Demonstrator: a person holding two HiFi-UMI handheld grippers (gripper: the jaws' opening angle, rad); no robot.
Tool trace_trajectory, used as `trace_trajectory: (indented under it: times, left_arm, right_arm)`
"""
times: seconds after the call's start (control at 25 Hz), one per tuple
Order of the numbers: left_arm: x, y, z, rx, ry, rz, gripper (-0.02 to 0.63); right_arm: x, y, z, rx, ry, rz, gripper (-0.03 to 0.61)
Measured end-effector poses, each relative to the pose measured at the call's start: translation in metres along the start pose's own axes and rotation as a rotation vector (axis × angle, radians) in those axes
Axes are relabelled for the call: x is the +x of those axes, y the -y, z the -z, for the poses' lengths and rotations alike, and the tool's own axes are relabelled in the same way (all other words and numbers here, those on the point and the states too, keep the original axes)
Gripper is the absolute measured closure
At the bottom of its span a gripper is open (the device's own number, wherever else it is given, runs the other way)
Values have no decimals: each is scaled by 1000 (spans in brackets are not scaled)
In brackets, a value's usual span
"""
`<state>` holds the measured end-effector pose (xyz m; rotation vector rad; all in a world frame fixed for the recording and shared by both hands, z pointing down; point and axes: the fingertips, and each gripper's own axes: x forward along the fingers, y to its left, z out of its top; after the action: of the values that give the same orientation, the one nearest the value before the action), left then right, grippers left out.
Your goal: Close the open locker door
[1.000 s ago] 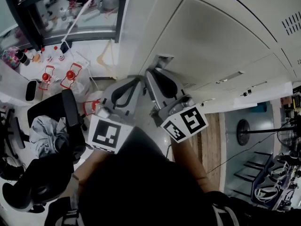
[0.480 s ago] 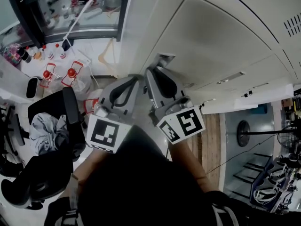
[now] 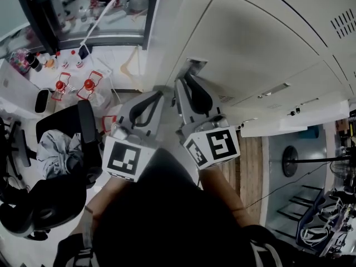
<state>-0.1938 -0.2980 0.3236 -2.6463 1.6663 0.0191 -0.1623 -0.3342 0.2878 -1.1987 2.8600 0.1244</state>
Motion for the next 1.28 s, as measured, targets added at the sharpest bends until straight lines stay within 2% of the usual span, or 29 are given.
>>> trace_trajectory:
  times: [0.16,0.32,0.52,0.64,1.0,1.28]
  left_arm:
    - [-10,3,-5,6,17,-11,609]
    - [-23,9,-9,15,31,-29,609]
    - [-41,19,-11,23,49,-65,609]
    - [-54,29,-20,54,62,-93,609]
    - [-89,65,-49,85,69,-182,609]
    - [-117,109,-49,103,59,-243,609]
  right_arm:
    - [-12,-5,-3,-9,11,19,521]
    - [-34,-8,-3,-14,13,62,561]
    - [-69,-9,-6,-33,43,128,563]
    - [-87,-10,-9,-38,59,147,563]
    - [-137,-19,-36,-53,90,118,563]
    - [-192,-24,-39,-55,115,93,563]
